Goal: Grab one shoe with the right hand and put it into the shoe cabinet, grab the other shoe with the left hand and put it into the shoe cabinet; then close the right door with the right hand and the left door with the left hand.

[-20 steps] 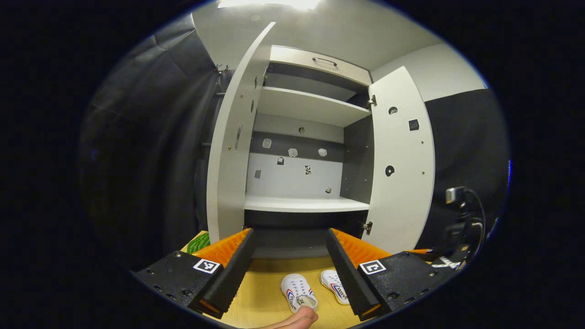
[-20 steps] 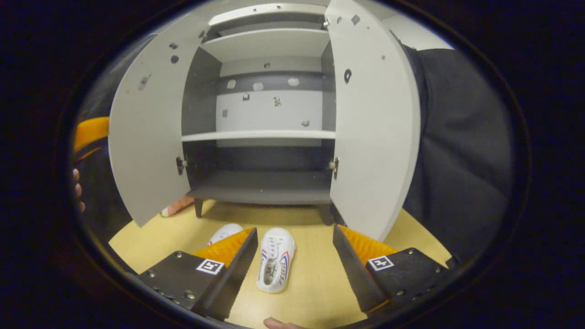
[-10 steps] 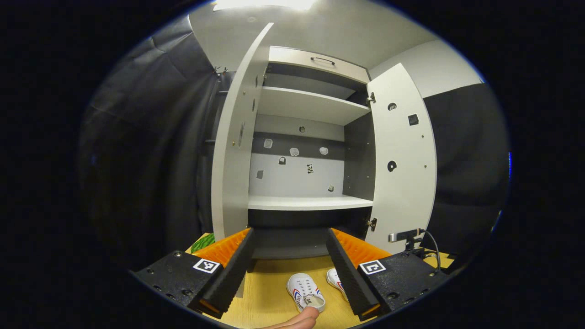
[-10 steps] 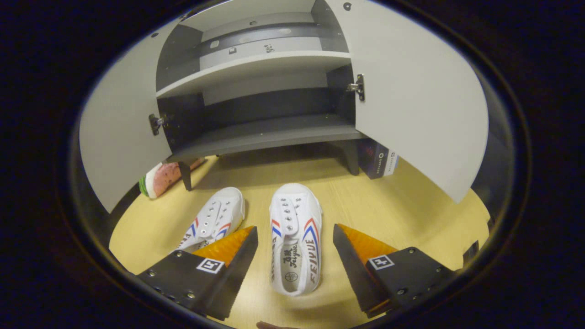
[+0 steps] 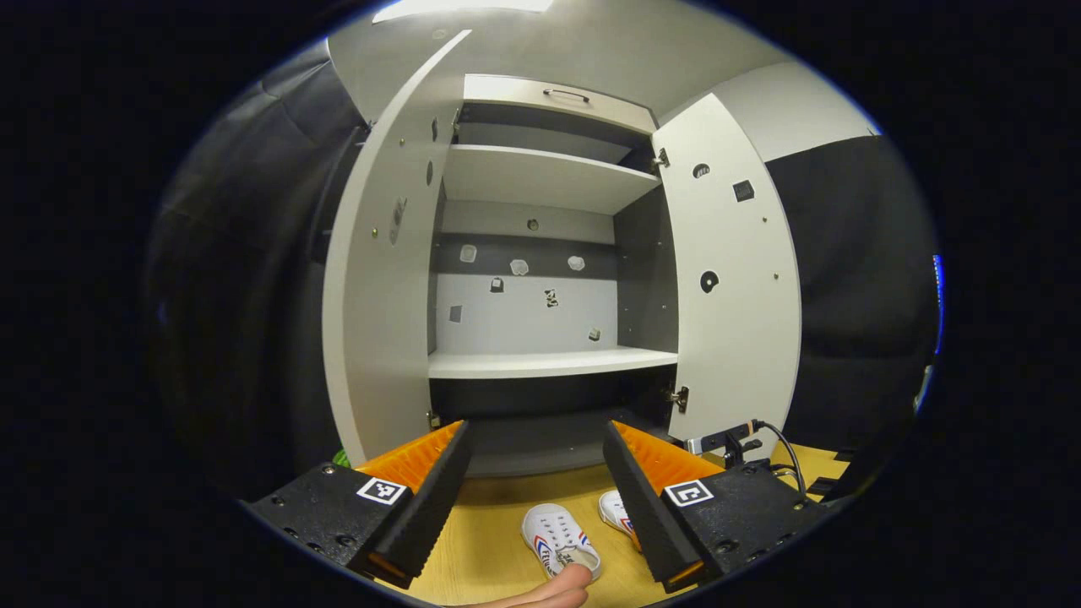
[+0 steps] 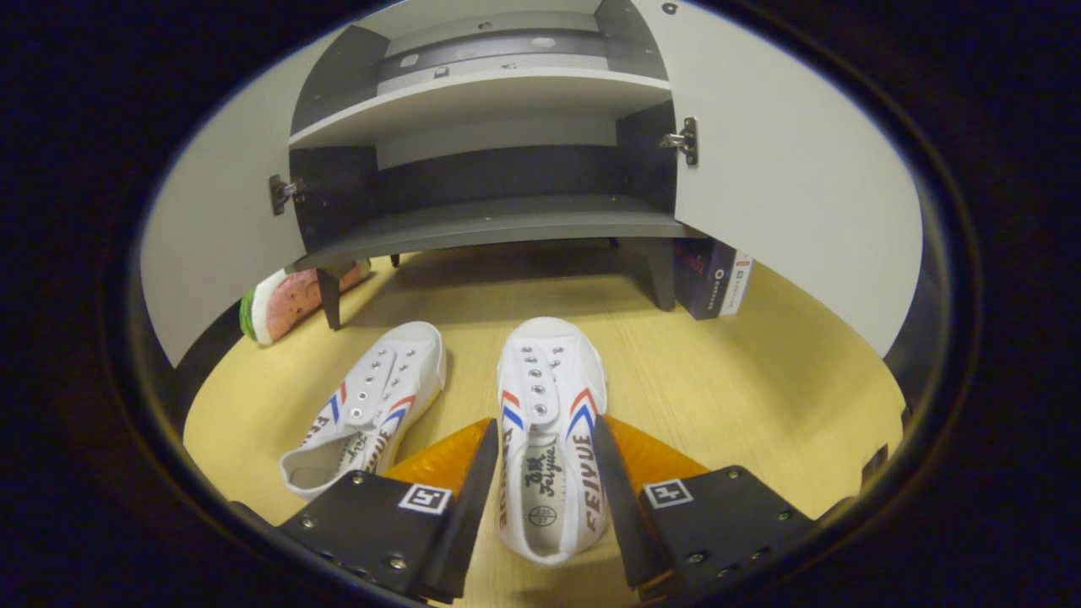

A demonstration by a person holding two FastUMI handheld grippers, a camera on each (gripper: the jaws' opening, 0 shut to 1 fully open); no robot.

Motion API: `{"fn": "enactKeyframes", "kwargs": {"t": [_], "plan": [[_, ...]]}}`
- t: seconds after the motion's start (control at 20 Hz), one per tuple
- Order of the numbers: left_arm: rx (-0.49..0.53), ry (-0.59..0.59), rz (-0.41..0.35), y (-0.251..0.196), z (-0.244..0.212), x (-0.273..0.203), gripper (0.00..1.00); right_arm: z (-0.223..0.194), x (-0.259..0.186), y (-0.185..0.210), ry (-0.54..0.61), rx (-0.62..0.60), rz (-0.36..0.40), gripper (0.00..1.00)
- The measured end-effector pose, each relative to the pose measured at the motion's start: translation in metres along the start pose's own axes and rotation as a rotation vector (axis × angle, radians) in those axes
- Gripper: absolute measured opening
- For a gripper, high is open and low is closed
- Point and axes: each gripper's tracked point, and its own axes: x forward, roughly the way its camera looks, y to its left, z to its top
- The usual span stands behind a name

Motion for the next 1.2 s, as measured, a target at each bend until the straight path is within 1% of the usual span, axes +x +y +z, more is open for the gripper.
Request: {"fn": "enactKeyframes", "kwargs": {"t": [0.1, 0.15, 0.2, 0.25, 0.3, 0.35, 0.4, 0.45, 0.5, 0.55, 0.6, 0.65, 0.7, 0.75, 0.8, 0.85, 0.95, 1.1, 1.2], "plan": [[-0.005, 0.011, -0.007, -0.001, -0.006, 0.008, 0.95, 0.001, -0.005, 0.019, -0.019, 0.020, 0.056, 0.68], [-0.007, 0.016, -0.007, -0.001, -0.008, 0.011, 0.95, -0.004, -0.004, 0.027, -0.007, 0.025, 0.075, 0.63], [-0.008, 0.022, -0.008, -0.002, -0.011, 0.014, 0.95, -0.012, 0.002, 0.027, 0.017, 0.018, 0.072, 0.63], [-0.009, 0.028, -0.010, -0.002, -0.014, 0.017, 0.95, -0.019, 0.011, 0.022, 0.039, 0.015, 0.049, 0.68], [-0.009, 0.033, -0.011, -0.004, -0.017, 0.019, 0.95, -0.020, 0.019, 0.019, 0.045, 0.035, 0.026, 0.60], [0.007, 0.030, -0.014, -0.004, -0.019, 0.022, 0.95, -0.018, 0.027, 0.016, 0.051, 0.083, 0.010, 0.49], [0.028, 0.023, -0.013, -0.004, -0.019, 0.024, 0.96, -0.017, 0.027, 0.017, 0.062, 0.148, 0.017, 0.34], [0.053, 0.018, -0.005, -0.003, -0.020, 0.026, 0.96, -0.015, 0.031, 0.019, 0.065, 0.215, 0.034, 0.33], [0.072, 0.014, 0.000, -0.002, -0.020, 0.027, 0.96, -0.015, 0.028, 0.019, 0.062, 0.258, 0.052, 0.34], [0.083, 0.011, -0.006, -0.004, -0.021, 0.027, 0.95, -0.016, 0.031, 0.017, 0.041, 0.272, 0.053, 0.35], [0.081, 0.012, -0.017, -0.007, -0.022, 0.027, 0.91, -0.014, 0.032, 0.016, 0.013, 0.287, 0.082, 0.25], [0.073, 0.025, -0.023, -0.009, -0.026, 0.028, 0.95, -0.010, 0.036, 0.017, -0.024, 0.286, 0.104, 0.15], [0.063, 0.036, -0.023, -0.009, -0.030, 0.029, 0.95, -0.008, 0.042, 0.019, -0.041, 0.284, 0.111, 0.14], [0.057, 0.046, -0.022, -0.008, -0.032, 0.030, 0.95, -0.008, 0.043, 0.024, -0.037, 0.311, 0.141, 0.14], [0.053, 0.055, -0.017, -0.006, -0.035, 0.030, 0.96, -0.011, 0.050, 0.022, -0.042, 0.356, 0.150, 0.01], [0.056, 0.062, -0.010, -0.004, -0.036, 0.030, 0.96, -0.007, 0.052, 0.024, -0.060, 0.376, 0.166, 0.01], [0.066, 0.067, -0.001, -0.001, -0.035, 0.030, 0.96, -0.006, 0.047, 0.027, -0.067, 0.362, 0.182, 0.00], [0.079, 0.052, 0.013, 0.005, -0.028, 0.025, 0.96, 0.011, 0.038, 0.027, -0.152, 0.260, 0.174, 0.00], [0.088, 0.039, 0.014, 0.006, -0.024, 0.023, 0.96, 0.027, 0.031, 0.028, -0.213, 0.214, 0.167, 0.00]]}}
